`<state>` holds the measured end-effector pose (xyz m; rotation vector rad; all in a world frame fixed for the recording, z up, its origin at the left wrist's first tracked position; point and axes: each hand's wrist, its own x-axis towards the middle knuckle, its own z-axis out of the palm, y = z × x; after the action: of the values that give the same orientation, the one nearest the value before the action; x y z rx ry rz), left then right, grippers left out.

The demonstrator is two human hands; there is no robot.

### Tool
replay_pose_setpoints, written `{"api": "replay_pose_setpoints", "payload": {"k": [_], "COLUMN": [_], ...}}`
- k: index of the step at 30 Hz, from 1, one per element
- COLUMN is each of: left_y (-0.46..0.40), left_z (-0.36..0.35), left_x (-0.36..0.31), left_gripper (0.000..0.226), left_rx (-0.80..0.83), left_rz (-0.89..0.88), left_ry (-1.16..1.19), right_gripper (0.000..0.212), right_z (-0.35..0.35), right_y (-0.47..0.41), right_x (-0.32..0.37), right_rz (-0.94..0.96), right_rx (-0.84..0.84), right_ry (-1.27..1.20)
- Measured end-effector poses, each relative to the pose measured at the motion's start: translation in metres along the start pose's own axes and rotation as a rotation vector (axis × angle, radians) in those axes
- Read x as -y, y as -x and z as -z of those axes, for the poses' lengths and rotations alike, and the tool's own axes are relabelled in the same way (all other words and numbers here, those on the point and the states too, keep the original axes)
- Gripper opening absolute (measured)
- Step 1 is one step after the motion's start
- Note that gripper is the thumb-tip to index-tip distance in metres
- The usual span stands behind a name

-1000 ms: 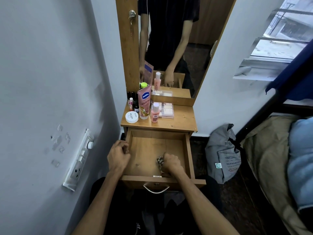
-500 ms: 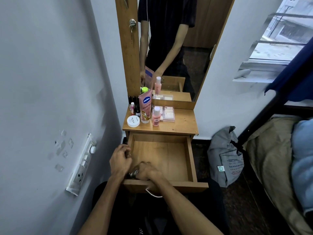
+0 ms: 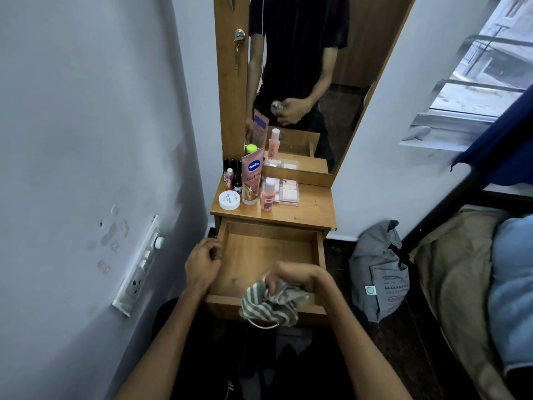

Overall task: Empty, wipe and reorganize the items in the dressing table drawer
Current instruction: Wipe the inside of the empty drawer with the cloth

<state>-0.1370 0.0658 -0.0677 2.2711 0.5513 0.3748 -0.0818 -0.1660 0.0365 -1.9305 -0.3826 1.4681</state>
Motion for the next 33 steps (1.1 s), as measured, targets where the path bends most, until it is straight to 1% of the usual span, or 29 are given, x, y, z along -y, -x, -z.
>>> {"api": "replay_pose_setpoints", "payload": {"k": [2, 4, 5, 7, 8, 9, 11, 13, 16, 20, 22, 24, 26, 27, 28, 30, 31, 33], "left_y": [0.001, 0.002, 0.003, 0.003, 0.003, 0.003, 0.004, 0.003, 0.001, -0.003, -0.005, -0.005, -0.005, -0.004, -0.005, -0.006, -0.007, -0.008], "left_z": [0.001, 0.001, 0.002, 0.003, 0.002, 0.002, 0.001, 0.001, 0.003, 0.005, 0.004, 0.005, 0.007, 0.007, 0.007, 0.007, 0.007, 0.006], "left_x": [-0.001, 0.0, 0.0, 0.001, 0.003, 0.004, 0.006, 0.006, 0.005, 0.006, 0.01, 0.009, 0.005, 0.005, 0.007, 0.011, 0.015, 0.02], "left_gripper": [0.021, 0.025, 0.028, 0.033, 0.034, 0.034, 0.032, 0.031, 0.035, 0.034, 0.033, 0.032, 0.032, 0.032, 0.033, 0.034, 0.033, 0.03], "left_rx": [-0.019, -0.026, -0.033, -0.062, -0.081, -0.105, -0.162, -0.209, -0.251, -0.302, -0.304, -0.309, -0.329, -0.346, -0.366, -0.405, -0.416, -0.418], "left_rz": [0.027, 0.065, 0.078, 0.113, 0.143, 0.176, 0.237, 0.276, 0.311, 0.342, 0.364, 0.362, 0.363, 0.37, 0.386, 0.431, 0.45, 0.469], "left_ry": [0.063, 0.124, 0.144, 0.171, 0.191, 0.212, 0.244, 0.253, 0.274, 0.302, 0.322, 0.343, 0.37, 0.381, 0.401, 0.475, 0.507, 0.517], "right_gripper": [0.008, 0.017, 0.017, 0.016, 0.021, 0.027, 0.035, 0.043, 0.05, 0.054, 0.052, 0.049, 0.035, 0.024, 0.018, 0.021, 0.022, 0.023], "right_z": [0.003, 0.009, 0.008, 0.001, -0.006, -0.013, -0.023, -0.027, -0.035, -0.038, -0.03, -0.024, -0.029, -0.037, -0.048, -0.069, -0.076, -0.084], "right_y": [0.007, -0.005, -0.016, -0.039, -0.048, -0.057, -0.082, -0.109, -0.14, -0.161, -0.165, -0.159, -0.147, -0.138, -0.13, -0.116, -0.11, -0.103], "right_x": [-0.008, -0.012, -0.012, 0.001, 0.011, 0.023, 0.04, 0.051, 0.063, 0.071, 0.073, 0.076, 0.079, 0.079, 0.077, 0.068, 0.063, 0.058], "right_rz": [-0.003, 0.105, 0.181, 0.283, 0.302, 0.33, 0.343, 0.298, 0.228, 0.224, 0.189, 0.147, 0.144, 0.157, 0.173, 0.177, 0.189, 0.214], "right_rx": [-0.029, -0.198, -0.322, -0.63, -0.758, -0.851, -0.976, -1.027, -0.981, -0.858, -0.792, -0.691, -0.575, -0.505, -0.431, -0.307, -0.276, -0.287], "right_ry": [0.063, 0.132, 0.094, -0.035, -0.08, -0.107, -0.026, 0.116, 0.254, 0.387, 0.47, 0.534, 0.586, 0.592, 0.588, 0.542, 0.515, 0.496]}}
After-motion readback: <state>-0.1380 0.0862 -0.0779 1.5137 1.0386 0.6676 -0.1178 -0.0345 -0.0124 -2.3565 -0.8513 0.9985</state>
